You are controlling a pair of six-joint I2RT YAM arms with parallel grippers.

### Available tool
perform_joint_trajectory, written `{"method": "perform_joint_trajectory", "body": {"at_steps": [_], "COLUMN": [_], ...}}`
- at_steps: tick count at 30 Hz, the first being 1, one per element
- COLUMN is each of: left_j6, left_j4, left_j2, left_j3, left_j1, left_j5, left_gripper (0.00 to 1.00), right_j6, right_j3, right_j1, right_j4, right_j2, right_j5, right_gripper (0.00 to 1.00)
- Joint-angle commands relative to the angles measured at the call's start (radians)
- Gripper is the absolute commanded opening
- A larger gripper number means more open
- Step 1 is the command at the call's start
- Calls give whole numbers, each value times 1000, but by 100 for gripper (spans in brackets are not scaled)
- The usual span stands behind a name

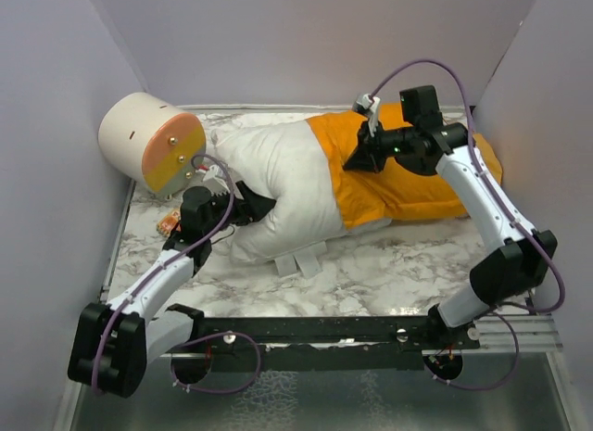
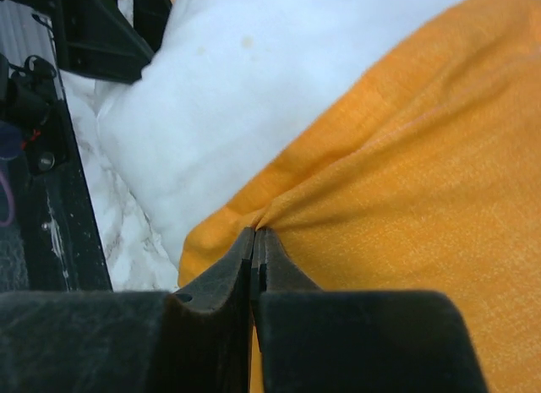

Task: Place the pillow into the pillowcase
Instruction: Stuff the pillow into the pillowcase.

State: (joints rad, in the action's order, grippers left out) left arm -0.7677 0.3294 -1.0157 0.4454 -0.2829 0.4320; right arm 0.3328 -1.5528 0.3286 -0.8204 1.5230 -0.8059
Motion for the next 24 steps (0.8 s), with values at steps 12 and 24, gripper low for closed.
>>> {"method": "perform_joint_trajectory", "body": {"at_steps": [12,24], "left_j6": [45,110], "left_j4": [73,-362], "left_j2": [-154,39], "left_j3": [107,184], "left_j1": [-139,-139], "left_j5": [-7,-83], "left_gripper": [70,89], "right_j6": [74,90], "right_j3": [52,373], "right_j1": [69,-55], "right_j4": [86,178], "right_j2": [-116,-331], "right_j5": [74,432], "right_gripper": [38,81]}}
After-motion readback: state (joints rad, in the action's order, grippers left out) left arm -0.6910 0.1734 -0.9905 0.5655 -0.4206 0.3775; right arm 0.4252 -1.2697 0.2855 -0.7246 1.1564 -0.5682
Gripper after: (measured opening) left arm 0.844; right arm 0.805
